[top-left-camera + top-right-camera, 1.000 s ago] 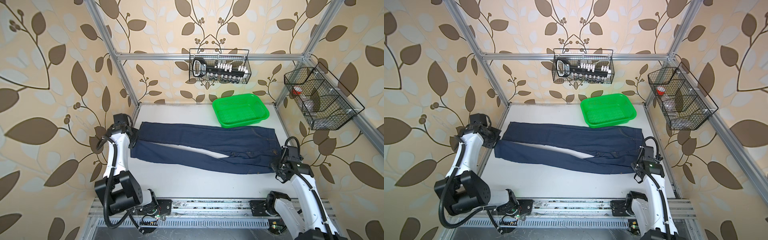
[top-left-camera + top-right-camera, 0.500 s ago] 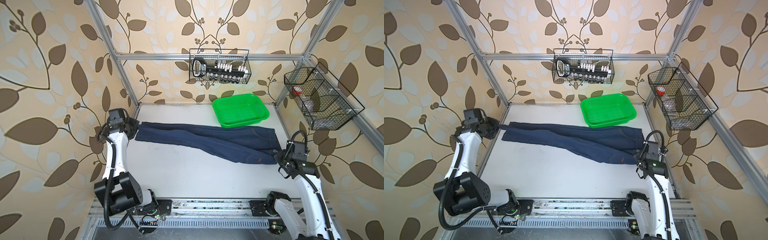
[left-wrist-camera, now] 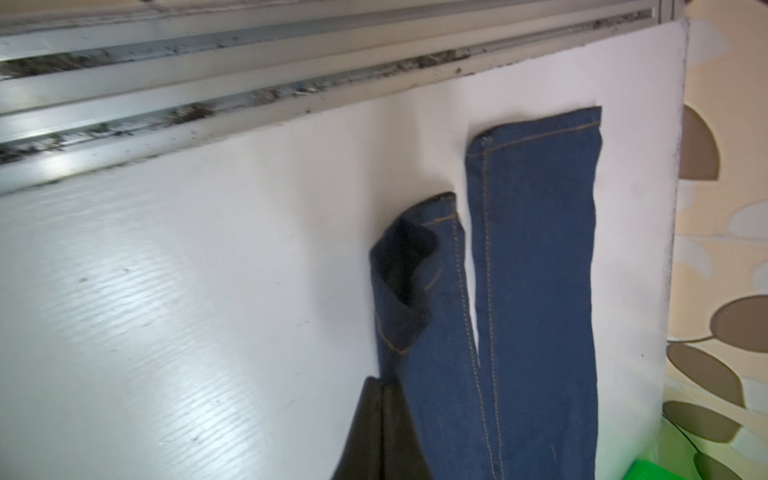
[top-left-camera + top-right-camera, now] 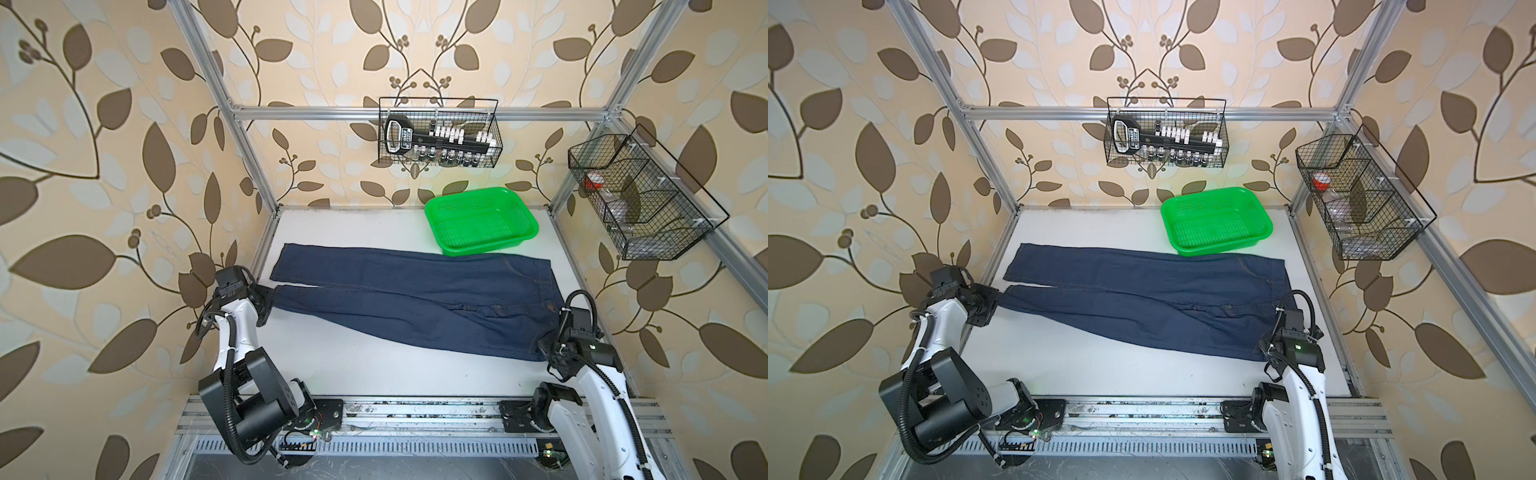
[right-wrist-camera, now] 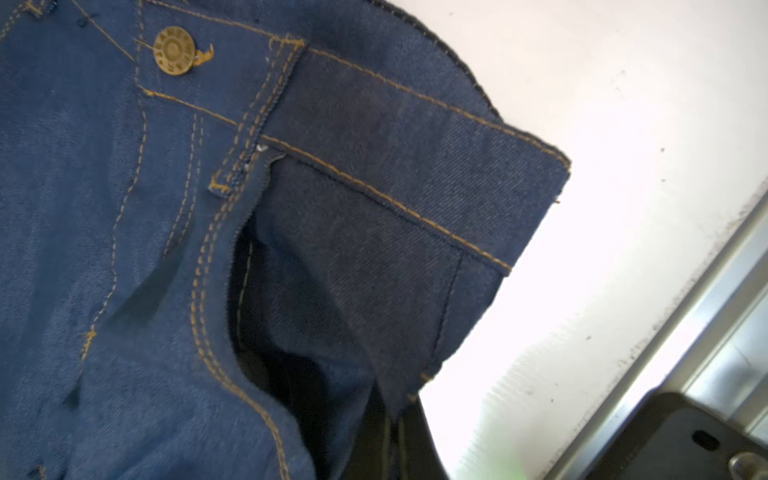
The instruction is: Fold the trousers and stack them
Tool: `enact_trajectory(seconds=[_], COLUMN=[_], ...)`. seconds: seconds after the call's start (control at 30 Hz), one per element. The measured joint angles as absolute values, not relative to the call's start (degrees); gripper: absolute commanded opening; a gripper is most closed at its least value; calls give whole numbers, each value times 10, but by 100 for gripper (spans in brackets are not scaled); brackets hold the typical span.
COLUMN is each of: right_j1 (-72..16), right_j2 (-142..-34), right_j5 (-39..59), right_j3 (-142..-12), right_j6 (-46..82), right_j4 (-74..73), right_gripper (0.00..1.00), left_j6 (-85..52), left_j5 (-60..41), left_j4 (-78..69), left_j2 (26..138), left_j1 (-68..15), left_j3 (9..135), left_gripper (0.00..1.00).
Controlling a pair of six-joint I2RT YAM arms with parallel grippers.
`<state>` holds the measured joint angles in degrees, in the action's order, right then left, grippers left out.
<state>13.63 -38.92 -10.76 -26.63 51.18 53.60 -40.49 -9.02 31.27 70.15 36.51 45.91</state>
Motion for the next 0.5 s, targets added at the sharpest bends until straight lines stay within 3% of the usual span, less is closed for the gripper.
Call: enact_trajectory(seconds=[0.3,0.5], right_j1=[131,113], right_j2=[-410,-420], right_j5=[-116,-139], right_j3=[-271,-307], right_j6=[515,523], right_j4=[543,566], right_gripper=[12,27], left_j6=[-389,-389], left_j5=[-51,-37], left_j4=[328,329], left_j2=[694,701], left_j1=[376,380], left_j3=[434,432], left_gripper=[0,0])
